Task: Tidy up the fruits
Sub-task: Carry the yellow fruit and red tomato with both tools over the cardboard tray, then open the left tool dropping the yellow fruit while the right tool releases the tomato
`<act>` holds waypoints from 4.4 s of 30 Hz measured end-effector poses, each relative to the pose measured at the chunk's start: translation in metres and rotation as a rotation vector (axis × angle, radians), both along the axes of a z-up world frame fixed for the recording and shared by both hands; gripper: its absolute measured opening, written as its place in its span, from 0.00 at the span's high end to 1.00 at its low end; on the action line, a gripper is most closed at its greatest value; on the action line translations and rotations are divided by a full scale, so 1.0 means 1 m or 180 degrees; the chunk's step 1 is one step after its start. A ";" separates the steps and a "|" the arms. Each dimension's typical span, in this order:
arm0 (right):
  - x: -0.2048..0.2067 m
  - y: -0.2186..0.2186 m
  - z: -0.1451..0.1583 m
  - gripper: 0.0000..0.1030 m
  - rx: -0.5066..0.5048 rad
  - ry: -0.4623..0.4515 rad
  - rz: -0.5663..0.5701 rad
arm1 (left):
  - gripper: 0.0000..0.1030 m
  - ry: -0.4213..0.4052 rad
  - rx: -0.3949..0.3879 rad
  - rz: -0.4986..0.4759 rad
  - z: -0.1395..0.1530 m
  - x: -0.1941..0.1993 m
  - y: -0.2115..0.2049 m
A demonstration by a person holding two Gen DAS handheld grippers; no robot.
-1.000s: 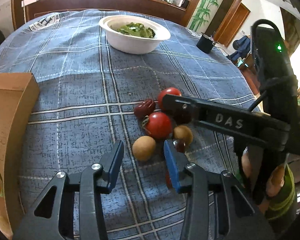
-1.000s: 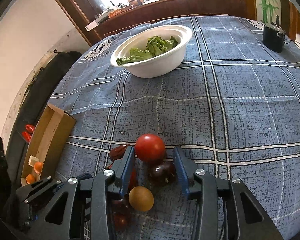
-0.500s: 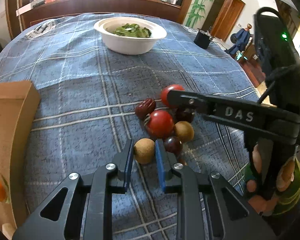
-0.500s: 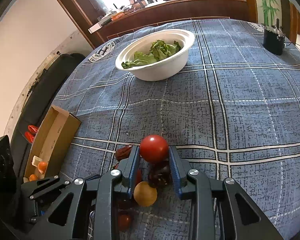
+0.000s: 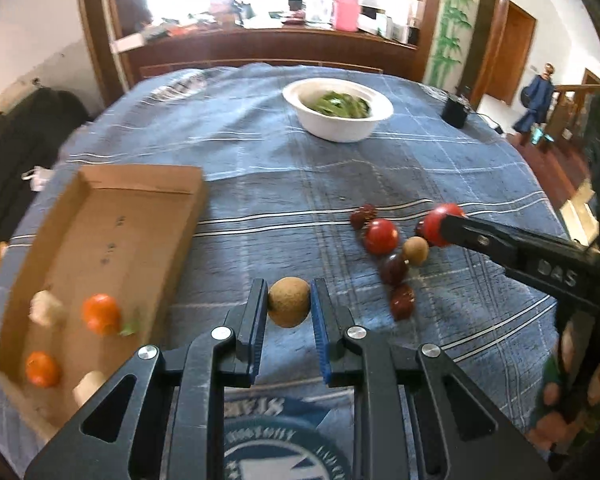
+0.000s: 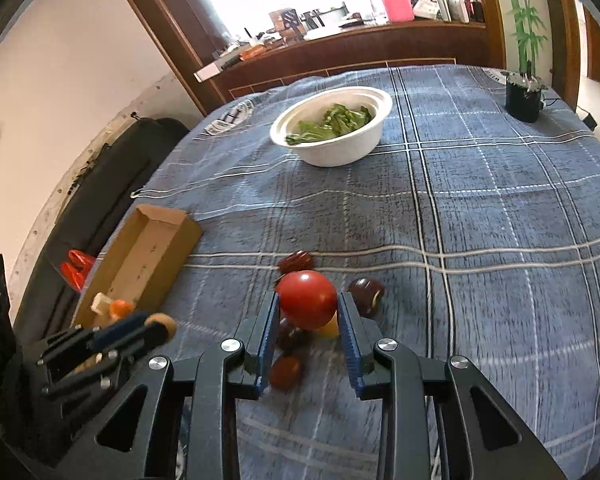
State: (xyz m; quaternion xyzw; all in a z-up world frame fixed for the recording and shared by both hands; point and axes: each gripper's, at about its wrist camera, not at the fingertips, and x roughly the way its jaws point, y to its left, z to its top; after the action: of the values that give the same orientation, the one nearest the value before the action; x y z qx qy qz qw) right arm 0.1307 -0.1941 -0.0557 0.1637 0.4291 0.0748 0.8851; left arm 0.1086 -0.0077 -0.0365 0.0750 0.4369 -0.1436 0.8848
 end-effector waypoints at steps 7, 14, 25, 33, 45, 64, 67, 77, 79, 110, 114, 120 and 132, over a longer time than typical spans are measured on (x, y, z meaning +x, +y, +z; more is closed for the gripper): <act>-0.036 0.021 0.014 0.71 0.0002 -0.0095 0.0083 | 0.82 -0.0191 0.0113 0.0234 0.013 -0.018 0.020; -0.051 0.048 0.015 0.87 -0.0020 -0.0091 0.0199 | 0.82 -0.0349 0.0228 0.0469 0.020 -0.027 0.044; -0.055 0.078 0.005 0.82 -0.0162 -0.0013 0.0342 | 0.81 -0.0325 0.0143 0.0678 0.018 -0.030 0.083; -0.059 0.132 -0.022 0.52 -0.0275 0.0132 0.0777 | 0.81 -0.0309 0.0093 0.0774 0.019 -0.029 0.103; -0.050 0.168 -0.049 0.65 -0.0615 0.0214 0.0904 | 0.81 -0.0288 0.0073 0.0820 0.017 -0.028 0.116; -0.044 0.186 -0.011 0.65 -0.0530 -0.0049 0.0943 | 0.81 -0.0329 0.0090 0.0959 0.019 -0.026 0.142; -0.041 0.193 -0.008 0.65 -0.0529 -0.0069 0.0967 | 0.81 -0.0317 0.0090 0.0989 0.017 -0.024 0.148; -0.017 0.214 -0.003 0.65 -0.0463 -0.0105 0.1030 | 0.81 -0.0265 0.0091 0.1080 0.012 -0.008 0.170; -0.011 0.215 -0.003 0.65 -0.0435 -0.0102 0.1029 | 0.81 -0.0225 0.0057 0.1092 0.011 -0.001 0.175; 0.106 0.261 -0.039 0.65 -0.0486 0.0123 0.1233 | 0.81 0.0401 0.0100 0.1185 -0.044 0.102 0.185; 0.107 0.264 -0.041 0.65 -0.0509 0.0119 0.1269 | 0.81 0.0405 0.0111 0.1184 -0.045 0.104 0.184; 0.105 0.268 -0.042 0.64 -0.0598 0.0091 0.1314 | 0.77 0.0468 0.0045 0.1189 -0.045 0.105 0.188; 0.095 0.263 -0.032 0.58 -0.0563 0.0027 0.1322 | 0.73 0.0333 -0.0102 0.1337 -0.020 0.086 0.203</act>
State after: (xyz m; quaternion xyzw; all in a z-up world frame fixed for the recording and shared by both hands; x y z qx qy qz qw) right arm 0.2256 0.0694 -0.0877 -0.0062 0.4622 0.2168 0.8598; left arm 0.1942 0.1957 -0.0568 -0.0394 0.4858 0.0332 0.8725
